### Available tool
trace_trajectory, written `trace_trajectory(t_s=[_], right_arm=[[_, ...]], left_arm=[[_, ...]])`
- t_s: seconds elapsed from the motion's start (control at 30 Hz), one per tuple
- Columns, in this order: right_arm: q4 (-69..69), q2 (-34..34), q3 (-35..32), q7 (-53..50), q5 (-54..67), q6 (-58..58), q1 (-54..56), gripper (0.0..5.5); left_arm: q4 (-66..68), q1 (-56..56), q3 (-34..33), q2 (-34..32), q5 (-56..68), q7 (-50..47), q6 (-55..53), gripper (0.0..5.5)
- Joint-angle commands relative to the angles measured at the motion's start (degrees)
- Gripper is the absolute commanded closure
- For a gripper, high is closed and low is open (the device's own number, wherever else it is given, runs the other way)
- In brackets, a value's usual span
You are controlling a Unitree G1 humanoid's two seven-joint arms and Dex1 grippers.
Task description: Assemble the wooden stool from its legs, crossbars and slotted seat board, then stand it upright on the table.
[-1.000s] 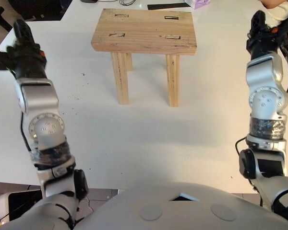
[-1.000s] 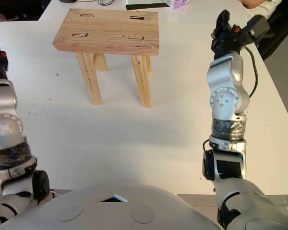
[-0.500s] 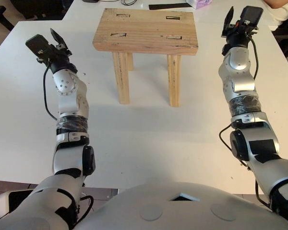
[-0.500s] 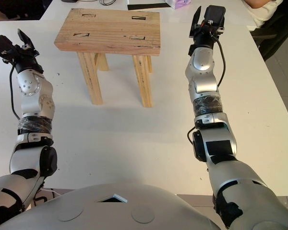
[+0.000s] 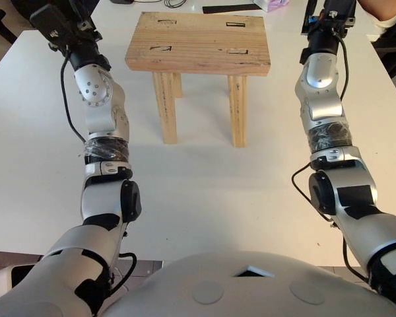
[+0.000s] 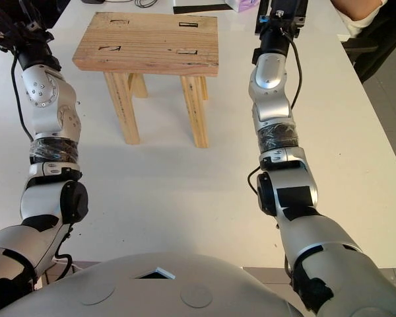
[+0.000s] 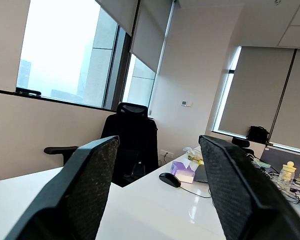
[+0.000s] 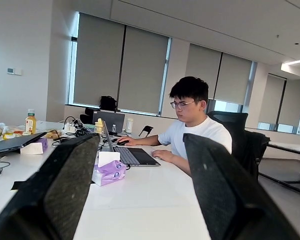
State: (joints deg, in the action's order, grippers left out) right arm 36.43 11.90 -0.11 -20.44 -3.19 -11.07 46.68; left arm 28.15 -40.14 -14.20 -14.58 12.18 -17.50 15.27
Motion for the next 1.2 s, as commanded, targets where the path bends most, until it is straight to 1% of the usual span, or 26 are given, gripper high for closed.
trace_trajectory(t_s=[0.03, 0.1, 0.23, 0.37, 0.57, 0.9, 1.03, 1.2], right_arm=[[-2.67, -0.81, 0.23, 1.13, -1.73, 1.68, -5.52, 2.42], [-2.13, -0.19, -0.38, 2.0, -1.98, 2.05, -6.14, 2.42], [-0.73, 1.24, -0.9, 3.62, -2.85, 1.8, -3.67, 2.42], [-0.72, 1.16, -1.9, 2.99, -2.83, 1.76, -2.86, 2.42], [-1.28, -0.66, -2.88, 2.28, -2.29, 3.82, -3.59, 2.42], [-2.47, -0.07, -3.65, 2.95, -3.21, 5.07, -4.28, 2.42], [-1.91, -1.0, -3.71, 3.02, -2.81, 4.88, -3.22, 2.42], [-0.62, -0.48, -4.6, 2.77, -2.66, 4.33, -1.81, 2.42]], left_arm=[[-5.59, 4.34, 0.34, 0.54, -2.38, 0.39, -3.19, 2.51], [-5.41, 5.13, 0.46, 0.48, -3.43, 0.71, -3.64, 2.51], [-5.16, 3.93, 0.2, -0.01, -3.39, 2.87, -4.18, 2.51], [-5.38, 3.24, 0.61, 0.53, -3.43, 4.71, -4.72, 2.51], [-5.2, 4.6, 1.05, 2.05, -5.28, 3.77, -5.99, 2.51], [-7.33, 6.29, 0.31, 3.9, -5.8, 3.23, -6.9, 2.51], [-7.43, 7.03, -0.67, 3.36, -6.17, 2.68, -7.45, 2.51], [-6.53, 4.51, -1.43, 2.84, -6.05, 2.72, -8.75, 2.51]])
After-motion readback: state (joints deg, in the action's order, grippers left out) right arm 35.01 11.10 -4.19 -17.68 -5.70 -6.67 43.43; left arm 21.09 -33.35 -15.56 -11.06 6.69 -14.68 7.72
